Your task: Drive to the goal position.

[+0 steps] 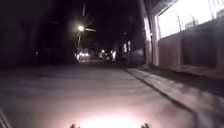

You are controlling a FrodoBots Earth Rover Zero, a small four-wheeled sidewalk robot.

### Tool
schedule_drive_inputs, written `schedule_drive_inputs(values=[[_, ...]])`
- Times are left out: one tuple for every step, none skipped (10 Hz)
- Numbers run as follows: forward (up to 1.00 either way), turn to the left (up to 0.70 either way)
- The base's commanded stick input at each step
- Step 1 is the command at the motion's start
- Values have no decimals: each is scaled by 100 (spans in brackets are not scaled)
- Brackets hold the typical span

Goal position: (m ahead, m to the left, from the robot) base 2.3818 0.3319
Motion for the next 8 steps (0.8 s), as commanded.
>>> schedule_drive_inputs(values=[[70,0],[70,0],[70,0],[70,0],[70,0],[70,0],[70,0],[70,0]])
